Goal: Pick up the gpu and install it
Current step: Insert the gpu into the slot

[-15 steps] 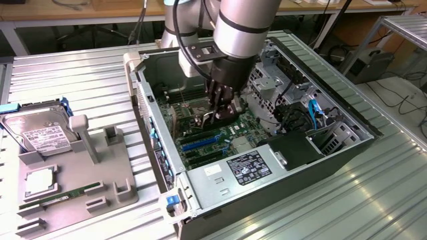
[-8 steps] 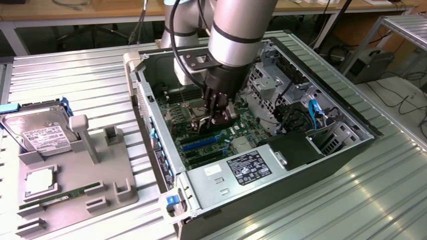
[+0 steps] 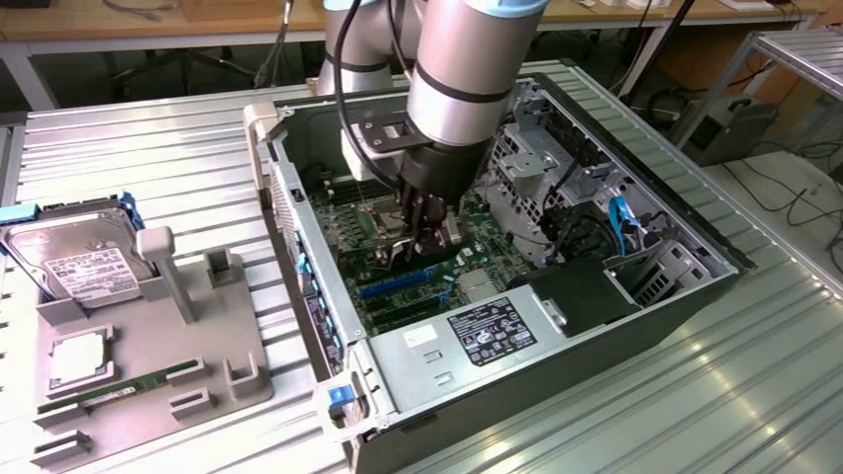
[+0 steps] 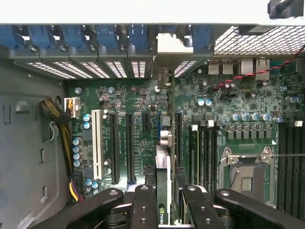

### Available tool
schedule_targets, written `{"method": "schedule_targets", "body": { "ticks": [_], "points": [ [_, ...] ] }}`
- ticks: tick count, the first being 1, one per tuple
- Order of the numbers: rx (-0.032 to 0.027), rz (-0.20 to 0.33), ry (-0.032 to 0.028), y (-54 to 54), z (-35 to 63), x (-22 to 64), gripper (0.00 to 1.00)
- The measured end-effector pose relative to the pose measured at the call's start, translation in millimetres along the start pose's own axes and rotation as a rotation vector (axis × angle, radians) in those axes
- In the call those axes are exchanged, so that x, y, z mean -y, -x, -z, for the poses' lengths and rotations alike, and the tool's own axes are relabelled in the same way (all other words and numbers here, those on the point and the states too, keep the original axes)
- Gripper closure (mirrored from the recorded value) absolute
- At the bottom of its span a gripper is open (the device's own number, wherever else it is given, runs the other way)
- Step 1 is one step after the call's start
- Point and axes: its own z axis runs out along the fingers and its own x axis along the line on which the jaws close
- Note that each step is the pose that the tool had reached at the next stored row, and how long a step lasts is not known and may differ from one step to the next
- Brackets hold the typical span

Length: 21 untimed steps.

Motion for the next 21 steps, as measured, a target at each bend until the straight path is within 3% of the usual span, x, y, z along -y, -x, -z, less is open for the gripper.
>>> {"method": "schedule_targets", "body": {
  "ticks": [21],
  "points": [
    [-0.0004,0.0,-0.0001,-2.2,-18.5,-3.9,0.74]
  ]
}}
